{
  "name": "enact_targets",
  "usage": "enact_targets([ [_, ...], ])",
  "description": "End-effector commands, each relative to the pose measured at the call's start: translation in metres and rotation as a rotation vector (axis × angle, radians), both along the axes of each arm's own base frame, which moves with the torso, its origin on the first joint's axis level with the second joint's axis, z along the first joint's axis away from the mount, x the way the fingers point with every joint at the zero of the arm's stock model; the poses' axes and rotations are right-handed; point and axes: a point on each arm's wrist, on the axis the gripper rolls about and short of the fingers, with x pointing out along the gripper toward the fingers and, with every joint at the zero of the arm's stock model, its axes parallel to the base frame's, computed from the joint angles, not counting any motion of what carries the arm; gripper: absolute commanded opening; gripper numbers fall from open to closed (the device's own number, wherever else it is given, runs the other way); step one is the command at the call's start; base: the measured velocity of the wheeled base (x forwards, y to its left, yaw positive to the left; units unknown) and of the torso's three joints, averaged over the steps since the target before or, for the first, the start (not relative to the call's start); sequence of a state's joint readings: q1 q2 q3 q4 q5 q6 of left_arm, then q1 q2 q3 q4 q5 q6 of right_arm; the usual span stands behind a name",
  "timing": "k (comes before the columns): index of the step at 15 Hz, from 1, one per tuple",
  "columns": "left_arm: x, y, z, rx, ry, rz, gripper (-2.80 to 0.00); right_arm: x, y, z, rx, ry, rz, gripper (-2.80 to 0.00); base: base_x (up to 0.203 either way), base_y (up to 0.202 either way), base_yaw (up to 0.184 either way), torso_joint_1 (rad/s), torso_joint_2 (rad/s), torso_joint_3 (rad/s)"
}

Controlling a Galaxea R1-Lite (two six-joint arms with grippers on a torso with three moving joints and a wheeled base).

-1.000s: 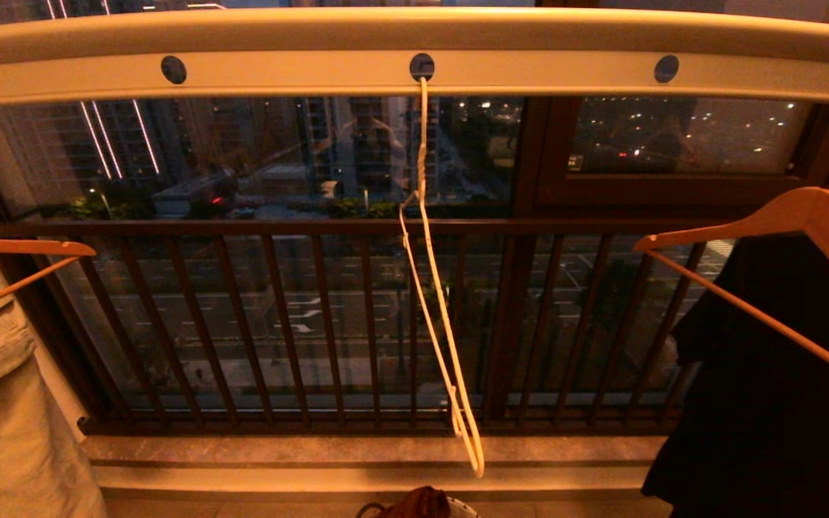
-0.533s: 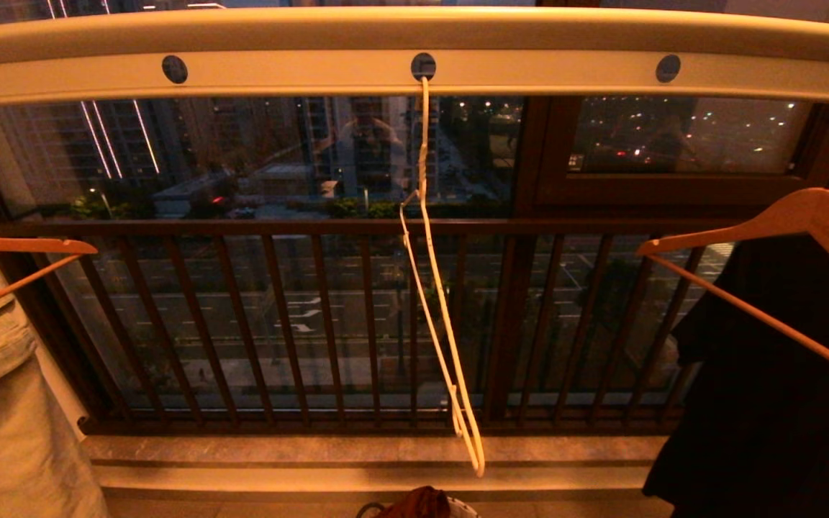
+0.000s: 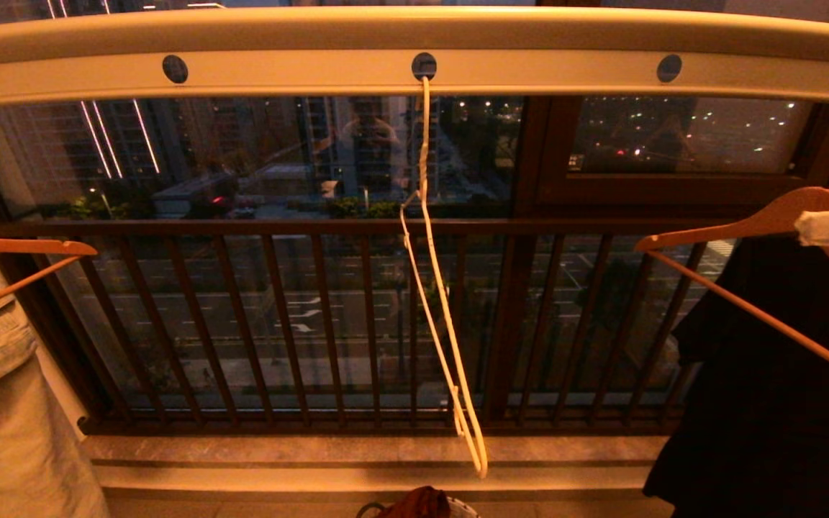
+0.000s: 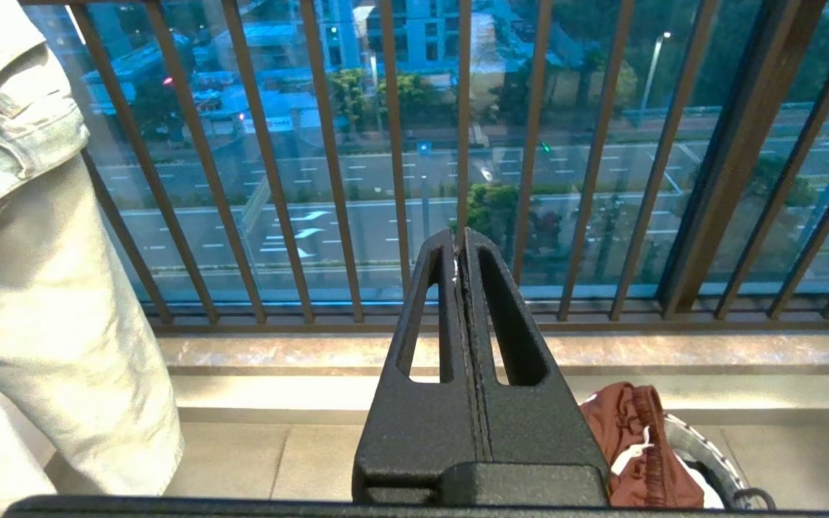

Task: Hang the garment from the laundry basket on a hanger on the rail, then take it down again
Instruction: Pick up the clothes rack on the clothesline

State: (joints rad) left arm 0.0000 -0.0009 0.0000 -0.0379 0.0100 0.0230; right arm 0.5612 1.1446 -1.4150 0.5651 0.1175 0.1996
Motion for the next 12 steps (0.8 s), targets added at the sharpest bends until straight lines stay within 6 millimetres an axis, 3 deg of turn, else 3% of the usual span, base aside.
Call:
enact_targets([
  [1, 0.001, 0.0, -0.003, 0.0, 0.011, 0.001, -2.8, 0.025, 0.039, -0.004, -0.067, 0.045, 0.002, -2.8, 0.0, 0.0, 0.0, 0.0, 0.0, 0.0],
  [4, 0.001, 0.0, -0.003, 0.0, 0.011, 0.0, -2.8, 0.032, 0.092, -0.007, -0.134, 0.036, -0.058, -2.8, 0.0, 0.0, 0.0, 0.0, 0.0, 0.0],
  [6, 0.001, 0.0, -0.003, 0.0, 0.011, 0.001, -2.8, 0.033, 0.113, -0.005, -0.149, 0.013, -0.084, -2.8, 0.0, 0.0, 0.0, 0.0, 0.0, 0.0],
  [7, 0.001, 0.0, -0.003, 0.0, 0.011, 0.001, -2.8, 0.034, 0.121, -0.005, -0.15, 0.009, -0.078, 0.0, 0.0, 0.0, 0.0, 0.0, 0.0, 0.0],
  [12, 0.001, 0.0, -0.003, 0.0, 0.011, 0.0, -2.8, 0.051, 0.168, -0.017, -0.207, 0.005, -0.11, 0.0, 0.0, 0.0, 0.0, 0.0, 0.0, 0.0],
])
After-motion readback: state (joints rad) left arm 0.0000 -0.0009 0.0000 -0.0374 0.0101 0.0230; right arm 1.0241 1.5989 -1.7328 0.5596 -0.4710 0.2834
